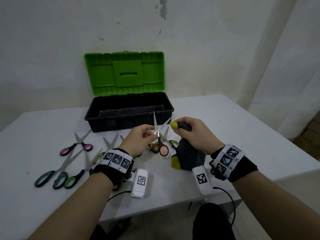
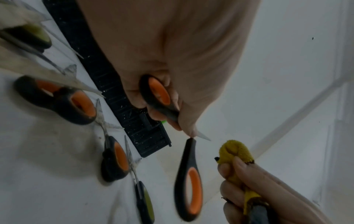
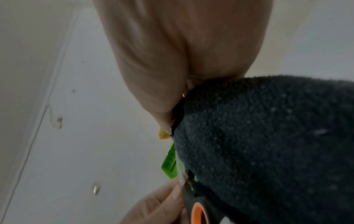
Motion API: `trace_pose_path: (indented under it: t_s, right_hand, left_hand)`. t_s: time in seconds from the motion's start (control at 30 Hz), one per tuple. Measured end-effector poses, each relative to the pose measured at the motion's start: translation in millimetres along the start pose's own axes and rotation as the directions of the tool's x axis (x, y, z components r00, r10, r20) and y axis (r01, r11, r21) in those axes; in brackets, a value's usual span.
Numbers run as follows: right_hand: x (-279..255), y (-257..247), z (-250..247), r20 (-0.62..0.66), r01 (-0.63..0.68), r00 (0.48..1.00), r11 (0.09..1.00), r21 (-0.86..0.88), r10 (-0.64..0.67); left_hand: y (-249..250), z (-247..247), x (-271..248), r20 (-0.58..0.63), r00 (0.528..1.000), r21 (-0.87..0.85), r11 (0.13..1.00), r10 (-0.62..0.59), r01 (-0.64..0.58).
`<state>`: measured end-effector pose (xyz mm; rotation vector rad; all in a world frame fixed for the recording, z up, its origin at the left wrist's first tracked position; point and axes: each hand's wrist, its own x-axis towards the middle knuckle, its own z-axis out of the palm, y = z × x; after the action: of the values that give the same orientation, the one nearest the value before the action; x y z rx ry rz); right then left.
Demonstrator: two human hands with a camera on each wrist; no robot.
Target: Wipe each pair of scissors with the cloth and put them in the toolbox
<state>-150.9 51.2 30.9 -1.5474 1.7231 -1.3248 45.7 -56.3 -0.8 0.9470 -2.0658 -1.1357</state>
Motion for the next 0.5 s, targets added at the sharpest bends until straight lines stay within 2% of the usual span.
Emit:
trace_pose_path:
  t_s: [0.07,0.13,0.27,0.5]
  right_hand:
    - [-0.1,3.5,3.2,0.001,0.061,0.998,0.981,-0.184,-0.062]
    - [-0.3,5.1,6.8,0.005,0.099,0.995,0.95,-0.295,-0.102]
    - [-2.4,1.0,12.5,0.043,0.125,0.992,0.948,-0.292,-0.117]
    - [2.7,2.9,16.7,-0.017,0.156,0.985,0.941,-0.302,-0.169]
  left_hand:
    - [4.0,-0.9,-1.9,0.026,0.998,0.032,0.998,0.055,-0.056]
    - [6.4,0.1,-2.1,0.043,0.999,0.008,1.0,0.015,-0.015]
    - [13.4,4.3,-5.0,0.054,0.998,-0.052,0.998,-0.042,0.045]
    - [17.9,6.0,-3.6,0.068,0.998,-0.025,1.0,0.013,-0.011]
